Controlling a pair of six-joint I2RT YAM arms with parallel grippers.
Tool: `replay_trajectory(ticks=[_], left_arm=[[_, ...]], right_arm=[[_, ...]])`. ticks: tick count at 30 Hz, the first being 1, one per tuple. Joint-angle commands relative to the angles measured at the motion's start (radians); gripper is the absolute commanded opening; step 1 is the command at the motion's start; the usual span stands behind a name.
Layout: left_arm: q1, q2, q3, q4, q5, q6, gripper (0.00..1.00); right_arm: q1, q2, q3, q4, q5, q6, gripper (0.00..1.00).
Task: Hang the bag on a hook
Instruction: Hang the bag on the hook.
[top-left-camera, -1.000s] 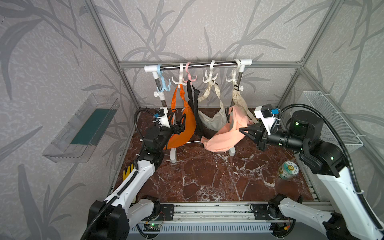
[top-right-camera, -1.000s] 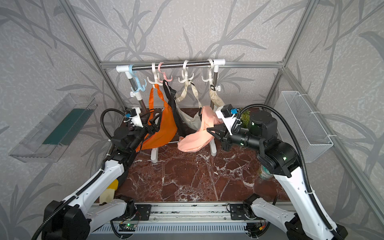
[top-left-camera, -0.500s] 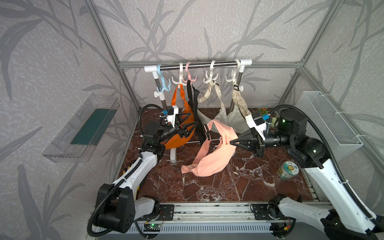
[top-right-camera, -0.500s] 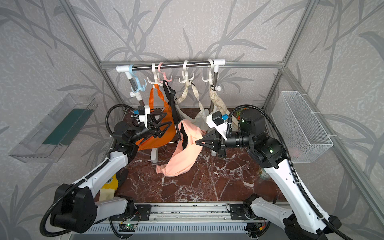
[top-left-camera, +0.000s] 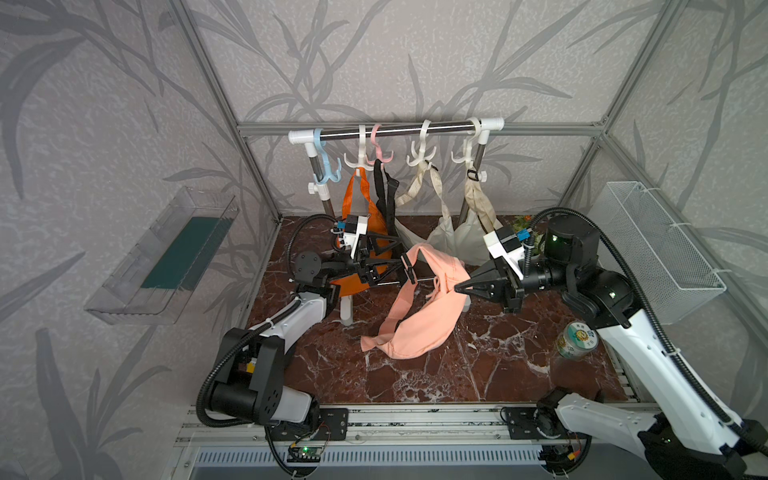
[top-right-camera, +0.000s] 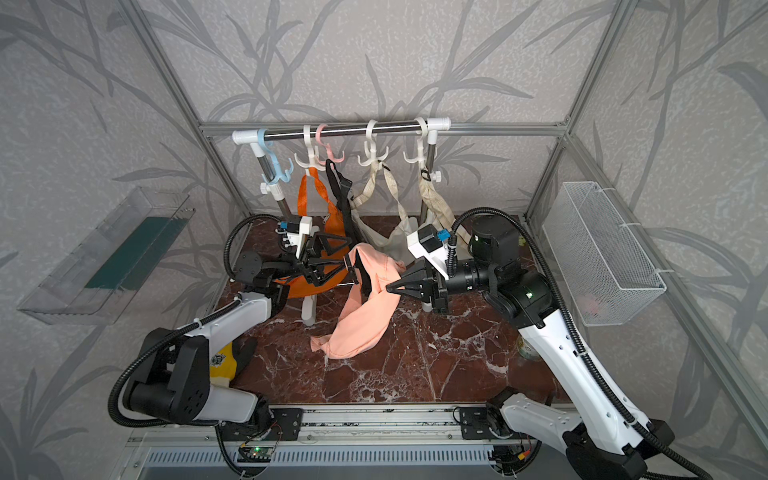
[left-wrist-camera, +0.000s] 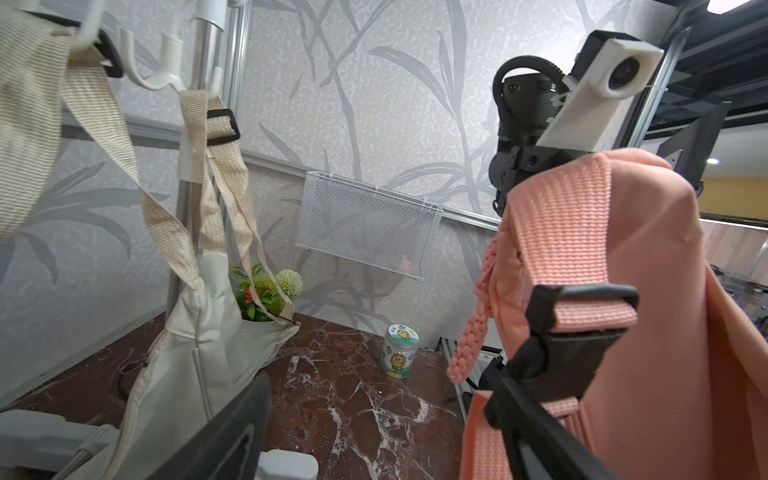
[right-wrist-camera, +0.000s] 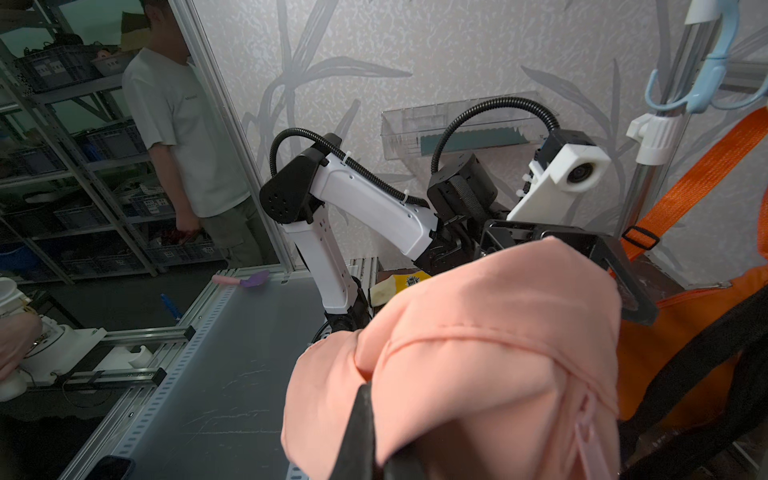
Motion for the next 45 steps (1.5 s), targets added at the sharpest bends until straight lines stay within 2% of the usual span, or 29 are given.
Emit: replay_trajectory(ticks=[1,6,16,20,25,26,27,29,36,39,43,45], left_arm=[[-0.026,-0.001,0.02,0.073,0.085,-0.027,0.87],[-0.06,0.015,0.013,0.073,0.129,-0.036,0.87],[-0.062,-0.024,0.006,0.073,0.15,-0.018,0.85],[-0.061,0.01,0.027,0.074,0.149,-0.049,0.63],[-0.025,0.023,0.066,0.076,0.13,-0.125,0.39],[-0.015,0.023,0.069,0.076,0.121,-0.137,0.21],[-0.004,0.02,0.071,0.076,0.111,-0.141,0.12],[0.016,0.012,0.078,0.068,0.09,-0.138,0.01],[0.038,0.019,0.207,-0.122,0.081,-0.123,0.0],[0.037,0.023,0.28,-0.283,0.086,-0.106,0.0],[0.037,0.02,0.352,-0.52,0.073,-0.047,0.0],[0.038,0.008,0.369,-0.622,0.05,0.009,0.0]], right_arm=[[0.006,0.011,0.003,0.081,-0.048,-0.008,0.0],[0.006,0.028,0.015,0.107,-0.064,-0.023,0.0],[0.007,0.084,0.019,0.161,-0.125,-0.023,0.0],[0.004,0.09,0.015,0.171,-0.101,-0.023,0.0],[-0.046,0.036,-0.059,0.189,0.063,0.019,0.0],[-0.072,0.018,-0.089,0.217,0.077,0.054,0.0],[-0.093,0.001,-0.116,0.24,0.092,0.079,0.0],[-0.115,-0.035,-0.159,0.218,0.164,0.074,0.0],[-0.115,-0.088,-0.314,0.142,0.348,0.069,0.01],[-0.115,-0.105,-0.371,0.117,0.464,0.074,0.12],[-0.112,-0.114,-0.418,0.107,0.621,0.084,0.47],[-0.105,-0.118,-0.42,0.115,0.662,0.084,0.58]])
